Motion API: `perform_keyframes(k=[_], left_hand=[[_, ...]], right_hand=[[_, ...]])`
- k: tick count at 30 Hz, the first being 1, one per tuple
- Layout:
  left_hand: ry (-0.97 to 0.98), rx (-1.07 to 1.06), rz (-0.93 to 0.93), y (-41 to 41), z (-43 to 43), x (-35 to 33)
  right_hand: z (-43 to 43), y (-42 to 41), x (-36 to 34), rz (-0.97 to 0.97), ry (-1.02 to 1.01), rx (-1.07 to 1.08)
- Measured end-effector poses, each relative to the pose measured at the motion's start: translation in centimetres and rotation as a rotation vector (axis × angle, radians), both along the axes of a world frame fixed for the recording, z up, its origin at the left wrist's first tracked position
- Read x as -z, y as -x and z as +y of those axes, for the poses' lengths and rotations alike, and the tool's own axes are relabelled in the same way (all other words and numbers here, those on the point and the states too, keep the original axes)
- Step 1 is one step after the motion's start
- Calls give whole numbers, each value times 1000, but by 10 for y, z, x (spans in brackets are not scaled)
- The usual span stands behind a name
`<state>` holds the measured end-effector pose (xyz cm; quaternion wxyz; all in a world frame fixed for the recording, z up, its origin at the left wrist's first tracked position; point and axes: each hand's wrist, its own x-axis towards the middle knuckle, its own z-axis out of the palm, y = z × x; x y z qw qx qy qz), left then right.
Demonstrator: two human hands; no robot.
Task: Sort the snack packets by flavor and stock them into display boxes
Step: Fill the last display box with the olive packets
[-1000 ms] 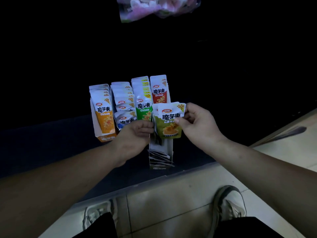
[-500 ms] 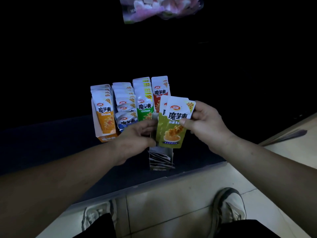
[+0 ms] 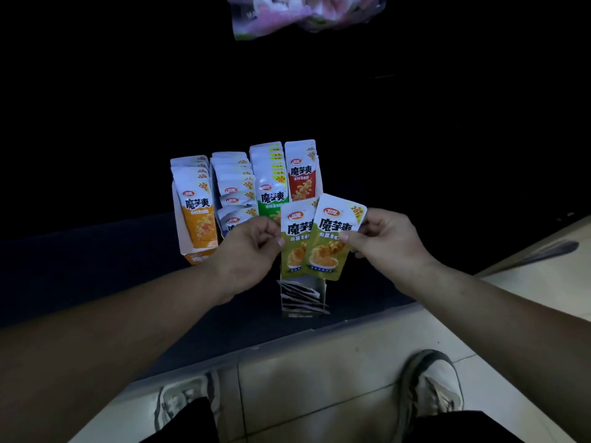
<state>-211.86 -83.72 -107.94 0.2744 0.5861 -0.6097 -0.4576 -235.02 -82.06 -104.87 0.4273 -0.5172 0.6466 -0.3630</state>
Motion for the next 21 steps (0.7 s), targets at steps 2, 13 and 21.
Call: perform_keyframes(k=[2, 13, 21], left_hand=[[-17, 24, 10, 2, 2, 0], [-216, 63, 115, 3, 3, -9], [-100, 102, 25, 1, 6, -4]], right_hand=[[-1, -2, -3, -48, -5, -15], [2, -23, 29, 115, 16, -217], [0, -14, 34, 244, 6, -304]])
